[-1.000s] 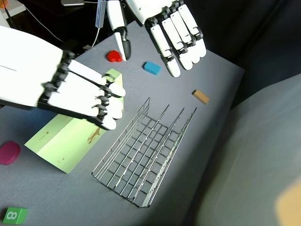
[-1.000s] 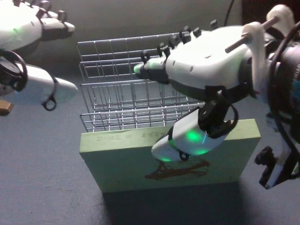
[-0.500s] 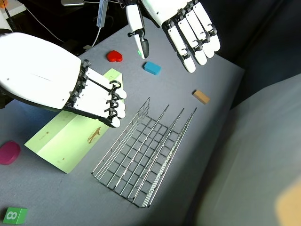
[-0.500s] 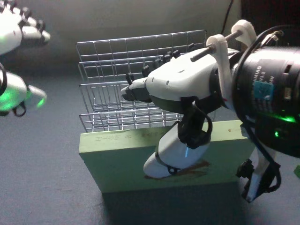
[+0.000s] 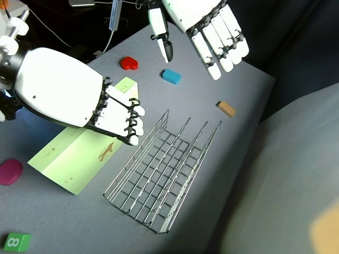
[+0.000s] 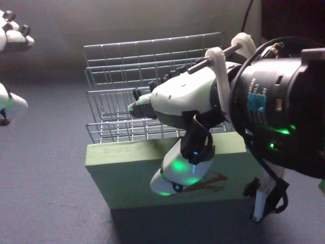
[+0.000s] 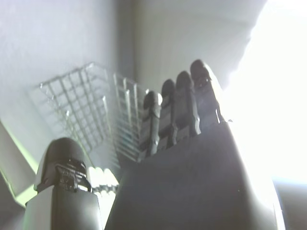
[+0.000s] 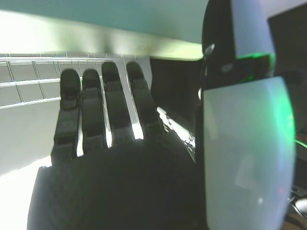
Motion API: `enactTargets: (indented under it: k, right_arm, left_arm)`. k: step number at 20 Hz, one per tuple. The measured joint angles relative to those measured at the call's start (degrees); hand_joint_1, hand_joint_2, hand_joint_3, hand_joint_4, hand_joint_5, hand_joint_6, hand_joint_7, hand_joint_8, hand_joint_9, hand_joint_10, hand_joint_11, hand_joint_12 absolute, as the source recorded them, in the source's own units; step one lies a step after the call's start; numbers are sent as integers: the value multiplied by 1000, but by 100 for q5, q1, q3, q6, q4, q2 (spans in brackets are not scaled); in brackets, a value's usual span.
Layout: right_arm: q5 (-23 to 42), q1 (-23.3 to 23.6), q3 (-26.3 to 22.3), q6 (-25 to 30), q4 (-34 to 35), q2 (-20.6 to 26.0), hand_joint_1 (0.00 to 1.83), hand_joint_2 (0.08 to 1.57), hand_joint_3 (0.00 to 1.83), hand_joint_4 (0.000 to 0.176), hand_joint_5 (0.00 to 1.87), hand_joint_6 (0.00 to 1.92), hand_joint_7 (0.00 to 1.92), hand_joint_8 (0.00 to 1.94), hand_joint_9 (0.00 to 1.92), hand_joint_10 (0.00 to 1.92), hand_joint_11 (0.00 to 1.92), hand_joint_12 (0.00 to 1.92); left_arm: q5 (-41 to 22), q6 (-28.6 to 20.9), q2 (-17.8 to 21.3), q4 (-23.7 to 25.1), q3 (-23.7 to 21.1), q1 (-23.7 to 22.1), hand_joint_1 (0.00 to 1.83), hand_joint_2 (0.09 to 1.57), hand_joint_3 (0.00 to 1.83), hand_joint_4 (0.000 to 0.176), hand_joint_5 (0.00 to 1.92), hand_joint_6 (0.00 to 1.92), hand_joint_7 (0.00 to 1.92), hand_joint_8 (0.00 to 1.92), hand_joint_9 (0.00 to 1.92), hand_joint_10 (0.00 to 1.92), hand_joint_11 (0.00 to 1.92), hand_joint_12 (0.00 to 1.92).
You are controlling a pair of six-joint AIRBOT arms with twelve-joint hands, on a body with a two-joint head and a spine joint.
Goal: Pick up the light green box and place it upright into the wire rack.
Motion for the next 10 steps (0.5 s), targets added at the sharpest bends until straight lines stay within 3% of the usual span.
enactTargets:
  k: [2,5,10]
  right_arm:
    - [-26,-55,63,13,13,-52,757,941,6,30,118,0,151,0,100,0,0,450]
    - [-22,-66,79,37,11,-68,774,942,2,8,146,5,160,2,146,10,0,527]
    - [-17,-68,83,70,-33,-68,928,985,6,0,327,11,393,10,354,20,0,990]
  left_arm:
    - [48,7,0,70,22,-120,248,1205,2,28,144,4,79,0,43,1,0,143]
    - [127,-170,0,173,66,-203,247,1207,2,28,157,8,85,3,49,3,0,146]
    - [149,-476,0,232,105,-221,251,1213,2,26,196,10,97,3,59,3,0,173]
